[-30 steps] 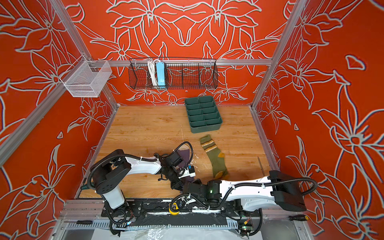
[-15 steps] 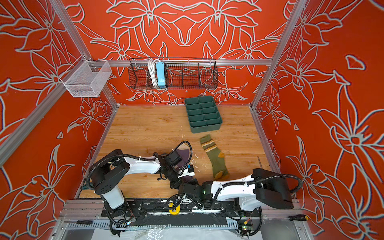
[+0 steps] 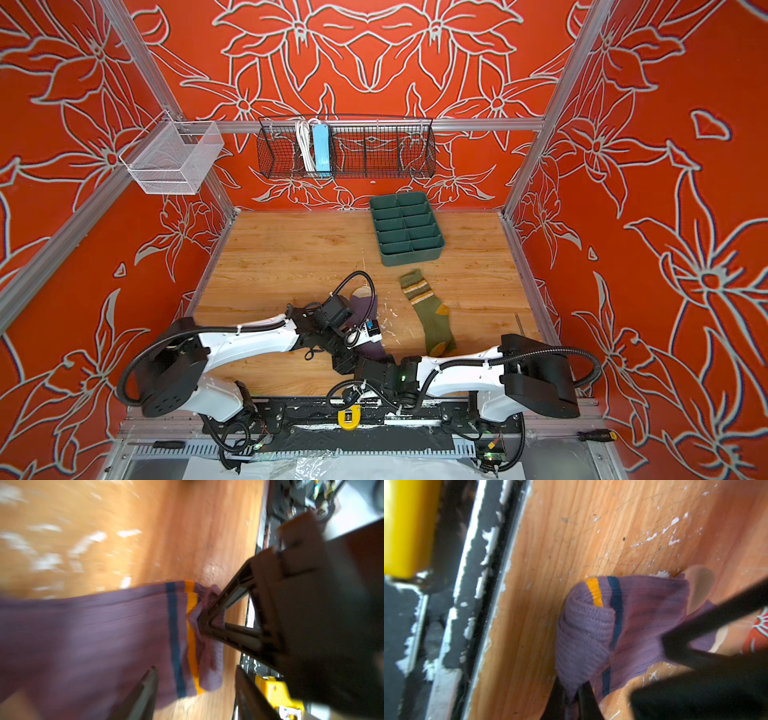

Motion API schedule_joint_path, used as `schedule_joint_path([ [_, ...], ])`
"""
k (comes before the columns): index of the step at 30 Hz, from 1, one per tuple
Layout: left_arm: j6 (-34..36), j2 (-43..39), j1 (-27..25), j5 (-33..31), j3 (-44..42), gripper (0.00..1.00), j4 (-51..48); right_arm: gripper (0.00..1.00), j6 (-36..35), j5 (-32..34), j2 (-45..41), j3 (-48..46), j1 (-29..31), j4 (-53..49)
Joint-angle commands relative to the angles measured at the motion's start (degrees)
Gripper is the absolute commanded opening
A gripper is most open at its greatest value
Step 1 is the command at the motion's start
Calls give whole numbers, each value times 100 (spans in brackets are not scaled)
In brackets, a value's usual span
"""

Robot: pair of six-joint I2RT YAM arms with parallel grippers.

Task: Roll the socks

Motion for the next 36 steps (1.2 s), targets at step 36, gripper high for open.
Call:
schedule_joint_path([
  [36, 3170, -3925, -1885, -3527, -1160, 82, -1338, 0, 911, -5245, 4019, 4294, -2706, -3841],
])
